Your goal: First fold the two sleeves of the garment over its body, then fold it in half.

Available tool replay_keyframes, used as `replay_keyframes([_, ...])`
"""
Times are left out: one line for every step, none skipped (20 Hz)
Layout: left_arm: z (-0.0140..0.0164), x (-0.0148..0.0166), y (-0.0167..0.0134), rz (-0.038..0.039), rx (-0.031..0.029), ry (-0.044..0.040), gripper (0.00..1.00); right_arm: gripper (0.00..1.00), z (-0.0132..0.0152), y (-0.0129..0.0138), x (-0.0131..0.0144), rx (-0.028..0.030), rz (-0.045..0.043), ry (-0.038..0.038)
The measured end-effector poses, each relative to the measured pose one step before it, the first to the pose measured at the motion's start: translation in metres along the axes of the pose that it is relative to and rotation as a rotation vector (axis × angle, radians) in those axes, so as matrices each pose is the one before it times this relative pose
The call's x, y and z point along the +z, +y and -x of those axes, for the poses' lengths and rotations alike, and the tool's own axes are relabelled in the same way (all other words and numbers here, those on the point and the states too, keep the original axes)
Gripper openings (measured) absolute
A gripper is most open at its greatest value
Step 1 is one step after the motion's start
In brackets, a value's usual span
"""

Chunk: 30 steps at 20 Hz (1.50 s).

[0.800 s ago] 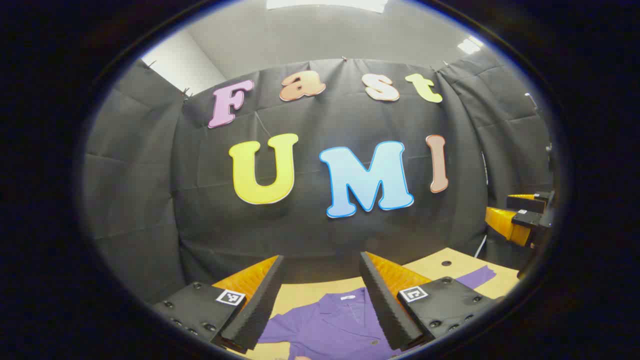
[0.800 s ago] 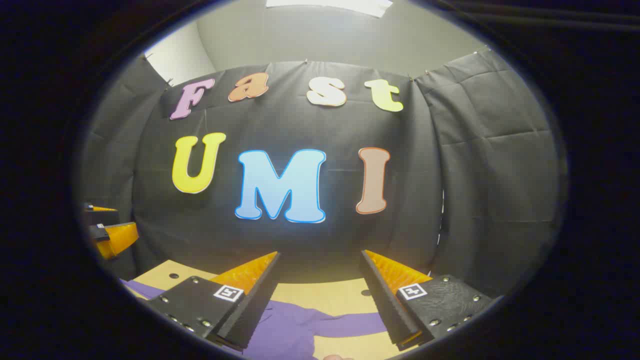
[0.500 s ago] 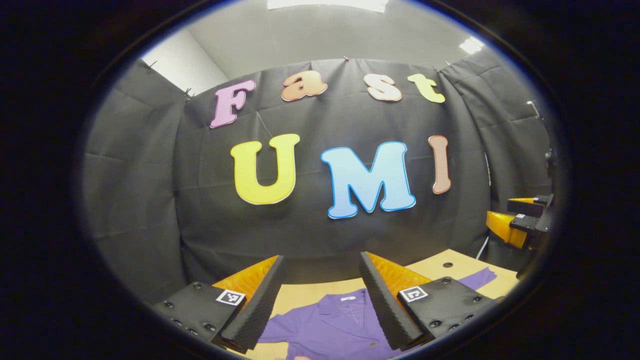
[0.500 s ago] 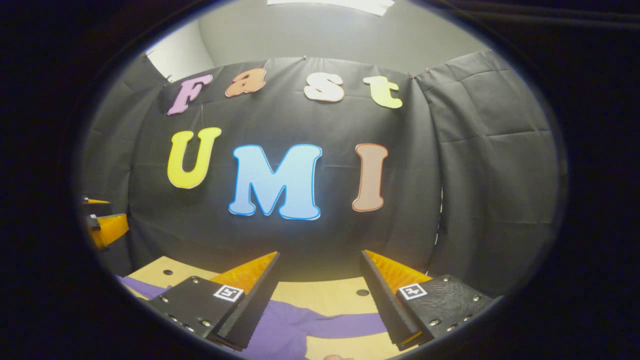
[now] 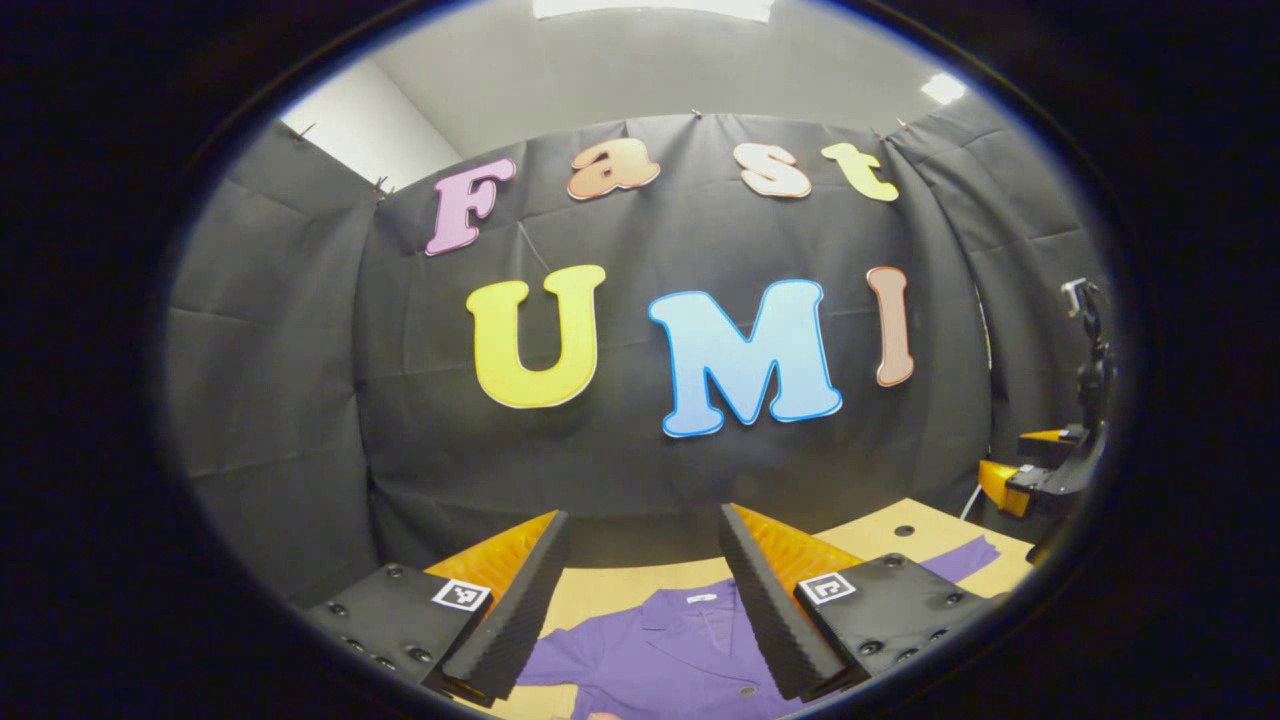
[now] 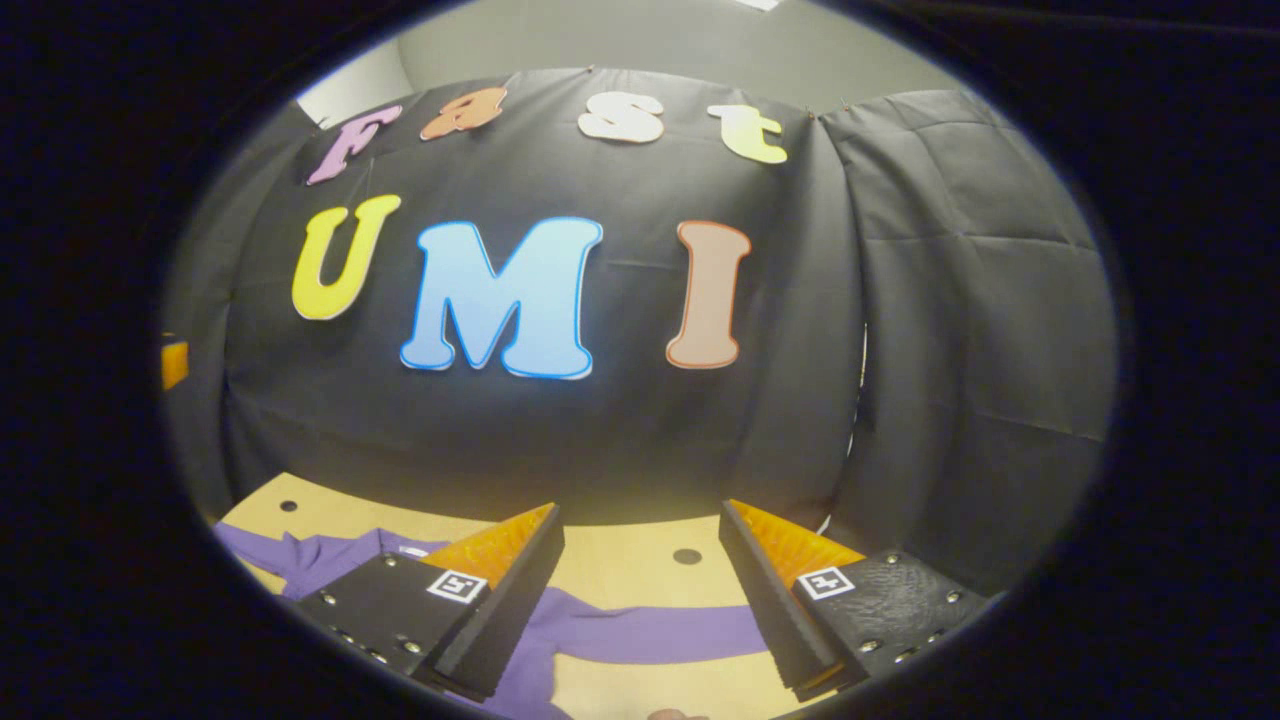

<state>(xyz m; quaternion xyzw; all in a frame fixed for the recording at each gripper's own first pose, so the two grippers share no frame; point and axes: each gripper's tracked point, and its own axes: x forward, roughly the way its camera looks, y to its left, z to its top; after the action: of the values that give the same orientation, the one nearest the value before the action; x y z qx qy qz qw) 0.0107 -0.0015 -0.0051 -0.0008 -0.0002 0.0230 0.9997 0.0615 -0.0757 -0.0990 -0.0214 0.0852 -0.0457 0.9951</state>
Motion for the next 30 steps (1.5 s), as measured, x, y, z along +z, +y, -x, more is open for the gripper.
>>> replay_keyframes([-0.00091, -0.00060, 0.00045, -0.00112, 0.00469, 0.00257, 0.99, 0.97, -0.00775, -0.00615, -0.01026, -0.00903, -0.00048, 0.02106])
replay_keyframes([-0.00043, -0.00087, 0.00084, -0.00053, 0.00469, 0.00409, 0.99, 0.97, -0.00826, -0.00640, -0.01283, -0.00901, 0.00058, 0.02149])
replay_keyframes([-0.00156, -0.00177, 0.00048, 0.00018, 0.00515, 0.00475, 0.99, 0.97, -0.00942, -0.00621, -0.01187, -0.00985, 0.00411, 0.02502])
replay_keyframes([-0.00208, -0.00180, 0.00125, 0.00152, 0.00293, 0.00602, 0.99, 0.97, -0.00903, -0.00703, -0.01506, -0.01246, 0.00412, 0.03174])
replay_keyframes([-0.00255, -0.00152, 0.00009, 0.00106, 0.00396, 0.00679, 0.99, 0.97, -0.00944, -0.00633, -0.01226, -0.01013, -0.00415, 0.03036])
replay_keyframes([-0.00194, -0.00111, 0.00036, 0.00109, 0.00597, 0.00557, 0.99, 0.98, -0.00816, -0.00735, -0.01510, -0.00993, -0.00900, 0.03214])
replay_keyframes([-0.00188, -0.00164, 0.00091, 0.00111, 0.00877, 0.00440, 0.99, 0.98, -0.00950, -0.00529, -0.01373, -0.00772, -0.00958, 0.03136])
replay_keyframes([-0.00036, -0.00157, 0.00133, 0.00101, 0.01044, 0.00215, 0.99, 0.97, -0.01111, -0.00654, -0.01362, -0.01087, -0.00397, 0.03142])
replay_keyframes([-0.00185, -0.00056, 0.00117, 0.00019, 0.00888, 0.00182, 0.99, 0.98, -0.01016, -0.00676, -0.01008, -0.01318, 0.00824, 0.02603])
replay_keyframes([0.00016, -0.00160, 0.00203, -0.00329, 0.01070, 0.00511, 0.99, 0.98, -0.01101, -0.00553, -0.01108, -0.01252, 0.01350, 0.01982])
replay_keyframes([-0.00049, -0.00261, 0.00172, -0.00395, 0.01159, 0.00683, 0.99, 0.98, -0.00941, -0.00513, -0.00956, -0.00948, 0.01261, 0.02440])
replay_keyframes([-0.00044, -0.00088, 0.00197, -0.00070, 0.00850, 0.00570, 0.99, 0.98, -0.00894, -0.00449, -0.01161, -0.00306, 0.00720, 0.02230])
replay_keyframes([-0.00030, -0.00199, 0.00067, -0.00032, 0.00823, 0.00741, 0.99, 0.98, -0.00837, -0.00351, -0.00949, -0.00350, 0.00546, 0.02485])
replay_keyframes([-0.00004, -0.00242, 0.00078, 0.00048, 0.00739, 0.00714, 0.99, 0.98, -0.00800, -0.00162, -0.01060, -0.00244, 0.00153, 0.02314])
replay_keyframes([0.00011, -0.00153, 0.00096, 0.00018, 0.00892, 0.00595, 0.99, 0.98, -0.00711, -0.00076, -0.00787, -0.00097, -0.00554, 0.01812])
replay_keyframes([-0.00054, -0.00280, 0.00171, -0.00073, 0.00808, 0.00693, 0.99, 0.97, -0.01126, -0.00279, -0.00947, -0.00257, -0.00588, 0.02409])
replay_keyframes([-0.00023, -0.00234, 0.00076, -0.00328, 0.00866, 0.00781, 0.99, 0.98, -0.00783, -0.00290, -0.00744, -0.00449, -0.00783, 0.02283])
replay_keyframes([-0.00068, -0.00163, 0.00106, -0.00374, 0.00890, 0.00789, 0.99, 0.98, -0.00924, -0.00206, -0.00608, -0.00328, -0.00820, 0.01718])
replay_keyframes([-0.00117, -0.00181, 0.00046, -0.00318, 0.00696, 0.00755, 0.99, 0.98, -0.00668, -0.00255, -0.00349, -0.00313, -0.00604, 0.01633])
replay_keyframes([-0.00050, -0.00198, 0.00059, -0.00239, 0.00647, 0.00637, 0.99, 0.98, -0.00566, -0.00157, -0.00740, -0.00113, -0.00667, 0.01620])
replay_keyframes([-0.00180, -0.00168, 0.00015, -0.00101, 0.00657, 0.00567, 0.99, 0.98, -0.00573, 0.00007, -0.00496, 0.00302, -0.00427, 0.01813])
replay_keyframes([0.00009, -0.00154, -0.00073, -0.00008, 0.00470, 0.00533, 0.99, 0.98, -0.00645, -0.00123, -0.00790, 0.00311, -0.00029, 0.01765])
replay_keyframes([-0.00074, -0.00165, -0.00087, -0.00191, 0.00546, 0.00707, 0.99, 0.98, -0.00507, -0.00048, -0.00671, 0.00145, 0.00277, 0.01977])
replay_keyframes([-0.00073, -0.00193, -0.00114, -0.00187, 0.00442, 0.00644, 0.99, 0.98, -0.00579, -0.00064, -0.00793, -0.00248, 0.00220, 0.01952])
replay_keyframes([-0.00079, -0.00087, -0.00167, -0.00104, 0.00436, 0.00445, 0.99, 0.98, -0.00517, -0.00098, -0.00573, -0.00143, 0.00078, 0.02073])
replay_keyframes([-0.00019, -0.00069, -0.00056, -0.00061, 0.00102, 0.00345, 0.99, 0.98, -0.00509, -0.00151, -0.00625, 0.00181, -0.00654, 0.01867])
replay_keyframes([-0.00051, -0.00132, -0.00239, -0.00075, 0.00073, 0.00331, 0.99, 0.98, -0.00390, -0.00104, -0.00468, 0.00325, -0.00737, 0.02028])
replay_keyframes([-0.00041, -0.00136, -0.00078, -0.00151, 0.00140, 0.00380, 0.99, 0.98, -0.00350, -0.00107, -0.00628, 0.00296, -0.00744, 0.01890])
replay_keyframes([-0.00122, -0.00006, -0.00092, 0.00033, 0.00103, 0.00218, 0.99, 0.98, -0.00367, -0.00040, -0.00581, 0.00680, -0.00639, 0.02692])
replay_keyframes([-0.00007, -0.00030, -0.00082, 0.00122, 0.00098, 0.00003, 0.99, 0.98, -0.00161, -0.00016, 0.00315, 0.00582, -0.02379, -0.02076])
